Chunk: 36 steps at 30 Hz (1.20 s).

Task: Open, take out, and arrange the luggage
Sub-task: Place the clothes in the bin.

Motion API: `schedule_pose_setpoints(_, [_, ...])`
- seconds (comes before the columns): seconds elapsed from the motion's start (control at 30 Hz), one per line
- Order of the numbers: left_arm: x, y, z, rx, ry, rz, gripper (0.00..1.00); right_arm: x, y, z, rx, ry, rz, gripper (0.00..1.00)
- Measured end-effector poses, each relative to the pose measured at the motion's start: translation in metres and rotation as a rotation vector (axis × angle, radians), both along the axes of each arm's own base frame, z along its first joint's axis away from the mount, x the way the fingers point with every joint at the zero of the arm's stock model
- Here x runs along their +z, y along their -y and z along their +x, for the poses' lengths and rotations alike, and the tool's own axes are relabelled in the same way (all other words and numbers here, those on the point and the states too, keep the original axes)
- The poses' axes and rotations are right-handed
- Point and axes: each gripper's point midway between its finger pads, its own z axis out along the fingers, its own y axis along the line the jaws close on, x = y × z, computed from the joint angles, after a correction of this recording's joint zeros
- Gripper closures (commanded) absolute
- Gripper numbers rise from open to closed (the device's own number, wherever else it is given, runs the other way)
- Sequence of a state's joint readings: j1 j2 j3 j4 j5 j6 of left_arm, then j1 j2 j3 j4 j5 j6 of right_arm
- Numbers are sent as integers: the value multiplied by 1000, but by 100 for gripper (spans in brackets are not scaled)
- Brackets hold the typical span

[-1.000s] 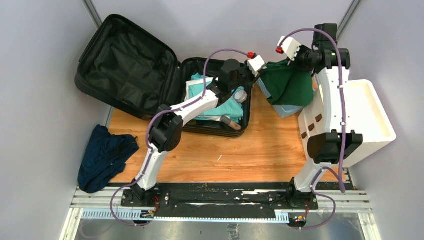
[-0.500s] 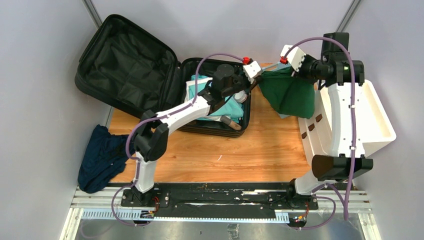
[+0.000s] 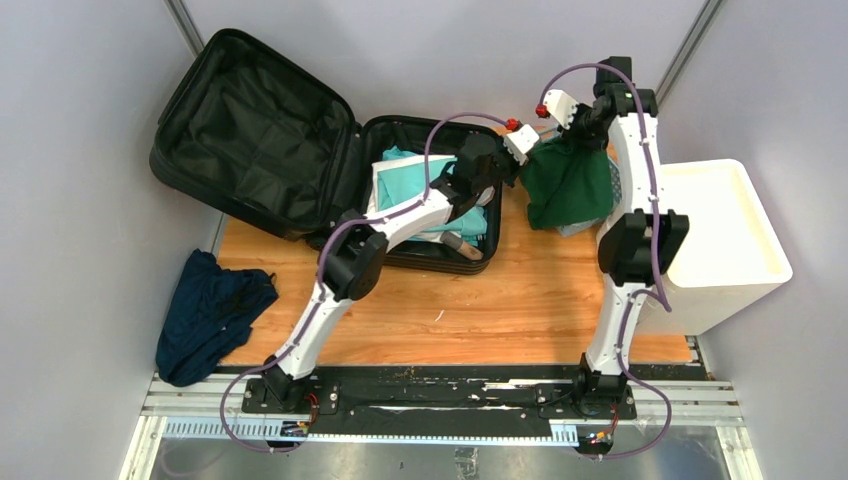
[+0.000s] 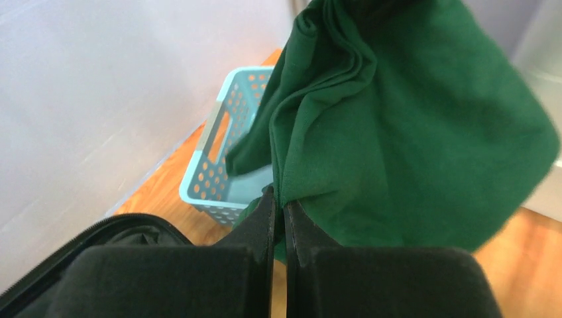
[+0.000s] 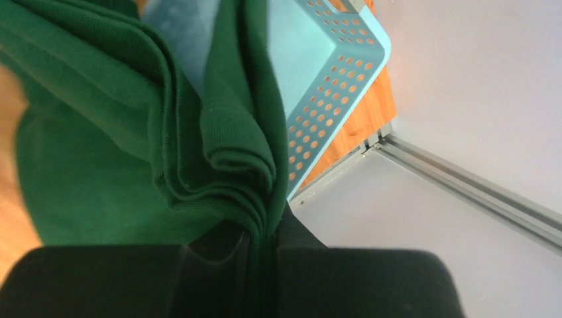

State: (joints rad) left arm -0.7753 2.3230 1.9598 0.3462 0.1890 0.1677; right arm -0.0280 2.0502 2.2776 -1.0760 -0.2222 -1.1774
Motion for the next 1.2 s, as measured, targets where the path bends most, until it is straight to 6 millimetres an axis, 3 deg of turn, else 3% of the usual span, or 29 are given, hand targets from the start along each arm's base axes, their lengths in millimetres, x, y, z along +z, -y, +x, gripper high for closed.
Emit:
schedule_pose_setpoints(0.1, [-30, 6, 29, 73, -27, -5, 100, -19, 8, 27, -17, 14, -36, 100])
schedule_pose_setpoints(0.23, [-49, 7, 59, 156, -60, -54, 100, -30, 16, 54, -24, 61, -77, 100])
schedule_pose_setpoints(0.43, [-43, 6, 81, 225, -80, -154, 100, -39, 17, 82, -20, 127, -89, 100])
schedule_pose_setpoints(0.7, [-41, 7, 80, 225, -112, -199, 100, -34, 14, 85, -22, 161, -60, 100])
schedule_pose_setpoints(0.83, [-44, 1, 73, 220, -138, -181, 100, -8, 12, 67, -20, 181, 15, 100])
schedule_pose_setpoints(0.93, [-19, 0, 66, 195, -125, -203, 100, 32, 9, 51, -17, 236, 74, 100])
schedule_pose_setpoints(1.1, [64, -7, 54, 159, -33, -309, 100, 102, 6, 30, -9, 366, 107, 100])
schedule_pose_setpoints(1.2, [101, -11, 47, 139, 7, -367, 100, 123, 4, 22, -5, 408, 114, 100])
